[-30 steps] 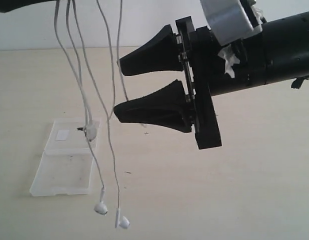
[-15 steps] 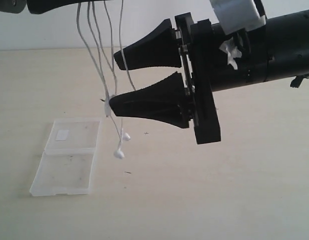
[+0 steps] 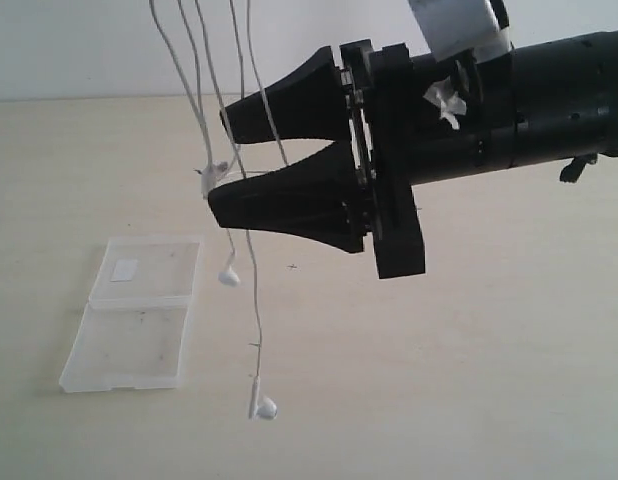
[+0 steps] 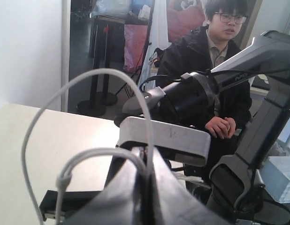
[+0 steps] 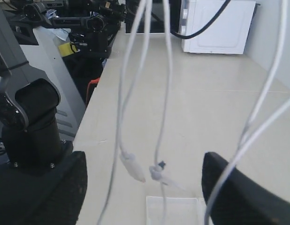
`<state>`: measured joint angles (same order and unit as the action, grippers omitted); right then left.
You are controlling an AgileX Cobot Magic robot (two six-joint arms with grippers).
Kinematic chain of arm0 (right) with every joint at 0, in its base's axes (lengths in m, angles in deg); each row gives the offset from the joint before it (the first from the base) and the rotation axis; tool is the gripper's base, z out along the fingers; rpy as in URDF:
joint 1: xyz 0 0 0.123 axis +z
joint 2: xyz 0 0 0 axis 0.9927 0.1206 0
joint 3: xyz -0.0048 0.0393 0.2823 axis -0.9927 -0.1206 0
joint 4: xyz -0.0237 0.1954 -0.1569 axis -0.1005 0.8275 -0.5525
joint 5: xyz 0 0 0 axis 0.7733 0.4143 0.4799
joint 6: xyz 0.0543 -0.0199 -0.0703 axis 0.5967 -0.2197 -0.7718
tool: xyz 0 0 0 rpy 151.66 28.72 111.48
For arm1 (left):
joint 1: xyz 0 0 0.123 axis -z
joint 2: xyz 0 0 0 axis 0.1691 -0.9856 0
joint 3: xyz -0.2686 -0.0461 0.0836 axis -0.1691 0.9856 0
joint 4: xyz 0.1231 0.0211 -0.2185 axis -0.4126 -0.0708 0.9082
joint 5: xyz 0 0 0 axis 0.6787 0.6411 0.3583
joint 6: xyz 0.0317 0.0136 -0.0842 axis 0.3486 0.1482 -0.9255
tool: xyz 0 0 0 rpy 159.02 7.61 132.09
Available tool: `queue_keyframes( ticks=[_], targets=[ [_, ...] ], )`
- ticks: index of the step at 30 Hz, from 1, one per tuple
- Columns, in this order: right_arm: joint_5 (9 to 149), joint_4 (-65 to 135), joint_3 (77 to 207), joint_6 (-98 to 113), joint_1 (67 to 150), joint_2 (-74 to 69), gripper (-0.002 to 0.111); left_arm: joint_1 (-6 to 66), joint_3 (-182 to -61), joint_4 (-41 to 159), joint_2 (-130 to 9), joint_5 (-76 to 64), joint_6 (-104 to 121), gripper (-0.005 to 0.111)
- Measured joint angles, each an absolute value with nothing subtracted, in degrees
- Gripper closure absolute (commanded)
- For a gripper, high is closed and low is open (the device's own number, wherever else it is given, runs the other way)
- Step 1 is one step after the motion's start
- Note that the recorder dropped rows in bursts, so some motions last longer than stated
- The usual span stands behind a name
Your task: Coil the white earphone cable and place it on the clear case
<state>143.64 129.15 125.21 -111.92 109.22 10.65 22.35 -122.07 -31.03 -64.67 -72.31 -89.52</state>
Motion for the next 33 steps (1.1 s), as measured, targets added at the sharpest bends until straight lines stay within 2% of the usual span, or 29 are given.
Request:
queue_keyframes(
  ticks=[10, 19, 26, 33],
  targets=[
    [143.5, 131.3, 125.2, -111.9, 109.2, 10.6, 0.042, 22.4, -122.1, -29.3, -64.7, -72.3, -89.1, 0.107],
    [137.1, 128.1, 125.2, -108.6, 109.2, 10.6, 0.042, 22.4, -122.1, -30.2, -64.8, -67.4, -89.0, 0.107],
    [133.3, 130.1, 125.2, -110.6, 109.2, 10.6, 0.042, 22.4, -122.1, -32.1, -64.8, -68.6, -89.0, 0.107],
    [141.7, 131.6, 127.8, -111.7, 109.2, 10.6, 0.042, 22.4, -122.1, -32.3, -64.8, -69.3, -89.0, 0.107]
  ],
)
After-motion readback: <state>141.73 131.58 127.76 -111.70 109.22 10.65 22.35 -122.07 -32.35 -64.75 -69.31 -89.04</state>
